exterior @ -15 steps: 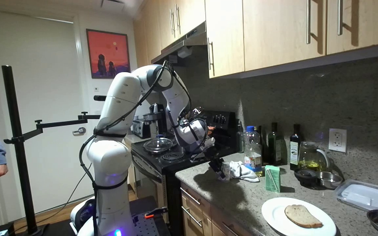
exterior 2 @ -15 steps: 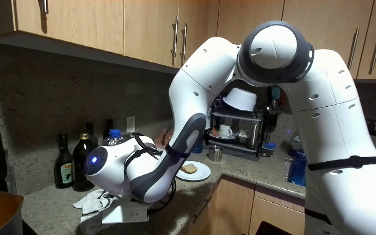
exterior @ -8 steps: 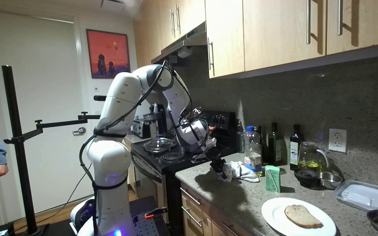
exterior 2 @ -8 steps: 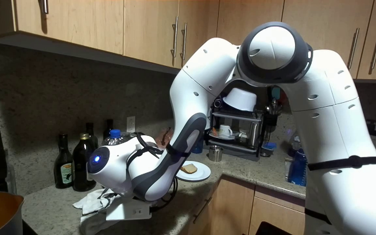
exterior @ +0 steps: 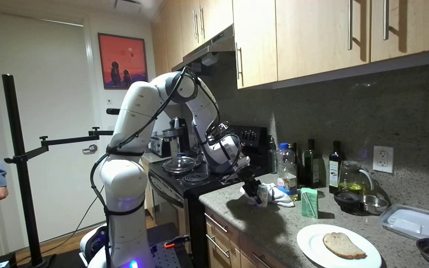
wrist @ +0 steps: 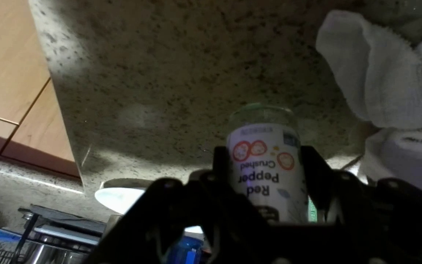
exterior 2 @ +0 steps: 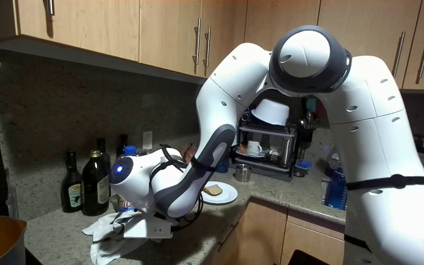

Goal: Pour contents from the bottle onto the bread

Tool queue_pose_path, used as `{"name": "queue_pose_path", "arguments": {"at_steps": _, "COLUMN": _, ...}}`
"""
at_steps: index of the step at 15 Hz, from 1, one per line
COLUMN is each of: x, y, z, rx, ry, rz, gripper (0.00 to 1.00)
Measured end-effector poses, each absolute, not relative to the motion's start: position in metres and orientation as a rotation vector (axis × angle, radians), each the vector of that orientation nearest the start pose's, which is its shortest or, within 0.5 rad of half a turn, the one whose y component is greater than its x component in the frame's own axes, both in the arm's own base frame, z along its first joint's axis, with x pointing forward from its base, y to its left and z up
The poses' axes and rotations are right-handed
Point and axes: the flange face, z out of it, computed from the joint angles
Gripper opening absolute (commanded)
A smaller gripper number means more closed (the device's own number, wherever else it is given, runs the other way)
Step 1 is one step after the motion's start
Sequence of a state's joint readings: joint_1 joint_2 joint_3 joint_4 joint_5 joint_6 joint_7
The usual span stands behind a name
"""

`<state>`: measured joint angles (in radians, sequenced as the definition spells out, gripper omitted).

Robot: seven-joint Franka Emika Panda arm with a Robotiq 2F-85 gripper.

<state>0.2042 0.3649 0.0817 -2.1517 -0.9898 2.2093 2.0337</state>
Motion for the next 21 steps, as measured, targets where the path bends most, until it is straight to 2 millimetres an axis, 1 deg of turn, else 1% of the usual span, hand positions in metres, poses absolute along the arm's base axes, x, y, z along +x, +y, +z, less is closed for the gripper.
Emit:
{"name": "queue_pose_path", "arguments": {"at_steps": 3, "x": 0.531, "y": 0.111, "z": 0.227, "rx": -3.014, "ry": 1.74, "rz": -0.885, "gripper": 0.27}}
{"name": "queue_pose_path", "arguments": {"at_steps": 8, "x": 0.521, "y": 0.076, "z": 0.246, "rx": -2.909, "ry": 1.793, "rz": -0.858, "gripper": 0.27}}
{"name": "queue_pose_path", "arguments": {"at_steps": 10, "x": 0.517, "y": 0.066, "z": 0.252, "rx": -2.872, "ry": 1.784, "rz": -0.844, "gripper": 0.27}}
{"name": "queue_pose_path", "arguments": {"at_steps": 12, "x": 0.515, "y": 0.059, "z": 0.258, "rx": -2.834, "ry": 1.736, "rz": -0.823, "gripper": 0.27}}
{"name": "queue_pose_path", "arguments": {"at_steps": 17, "x": 0.514, "y": 0.047, "z": 0.277, "rx": -2.759, "ry": 1.55, "rz": -0.747, "gripper": 0.27}}
{"name": "queue_pose_path", "arguments": {"at_steps": 18, "x": 0.514, "y": 0.043, "z": 0.279, "rx": -2.758, "ry": 1.525, "rz": -0.73, "gripper": 0.52}}
{"name": "queue_pose_path", "arguments": {"at_steps": 21, "x": 0.515, "y": 0.035, "z": 0.283, "rx": -2.78, "ry": 1.474, "rz": -0.692, "gripper": 0.52}}
